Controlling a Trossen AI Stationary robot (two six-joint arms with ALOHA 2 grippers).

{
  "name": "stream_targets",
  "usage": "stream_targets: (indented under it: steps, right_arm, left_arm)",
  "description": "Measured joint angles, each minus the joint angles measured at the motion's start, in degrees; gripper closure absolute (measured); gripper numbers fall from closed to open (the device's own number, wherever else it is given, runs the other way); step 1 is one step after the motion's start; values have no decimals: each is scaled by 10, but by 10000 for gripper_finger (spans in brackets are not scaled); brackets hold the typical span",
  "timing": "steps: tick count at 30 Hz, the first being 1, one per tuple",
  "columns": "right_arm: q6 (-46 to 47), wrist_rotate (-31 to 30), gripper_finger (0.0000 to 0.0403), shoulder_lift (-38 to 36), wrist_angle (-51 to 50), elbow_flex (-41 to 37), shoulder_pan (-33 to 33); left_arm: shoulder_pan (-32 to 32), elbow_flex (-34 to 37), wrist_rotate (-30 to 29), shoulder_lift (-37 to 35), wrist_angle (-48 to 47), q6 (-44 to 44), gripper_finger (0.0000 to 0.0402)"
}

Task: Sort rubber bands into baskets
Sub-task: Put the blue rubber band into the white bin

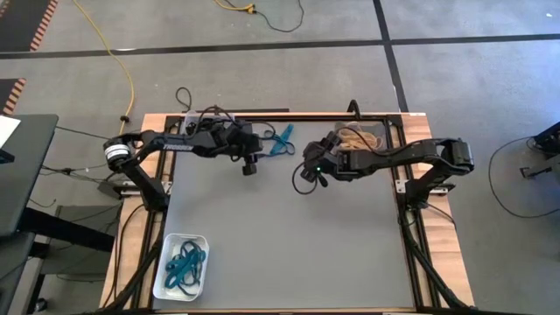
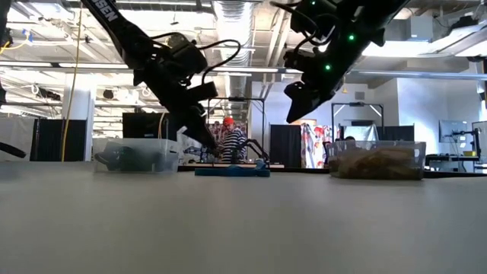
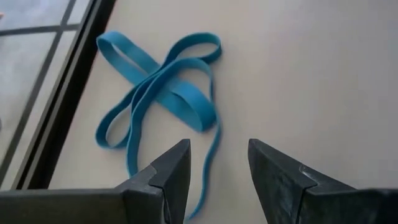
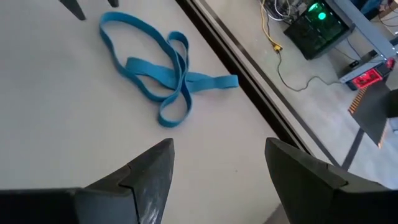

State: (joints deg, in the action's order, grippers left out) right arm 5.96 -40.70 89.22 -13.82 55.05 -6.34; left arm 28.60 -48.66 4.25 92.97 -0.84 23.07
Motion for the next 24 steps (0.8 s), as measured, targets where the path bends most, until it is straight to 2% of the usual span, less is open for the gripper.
stream_targets:
  steps: [6, 11, 15, 20, 24]
  right_arm:
    - [-5, 1, 121, 0, 26, 0, -3]
    - [-15, 5, 121, 0, 49, 0, -2]
    - [-20, 5, 121, 0, 54, 0, -2]
    - [-27, 5, 121, 0, 50, 0, -1]
    - [-32, 5, 121, 0, 50, 0, -1]
  left_arm:
    - [10, -5, 0, 3, -21, -1, 251]
    - [24, -20, 3, 62, -44, -20, 251]
    - [30, -50, -32, 106, -42, -43, 251]
    - [29, -67, -41, 120, -25, -42, 251]
    - [29, -88, -42, 133, -53, -24, 251]
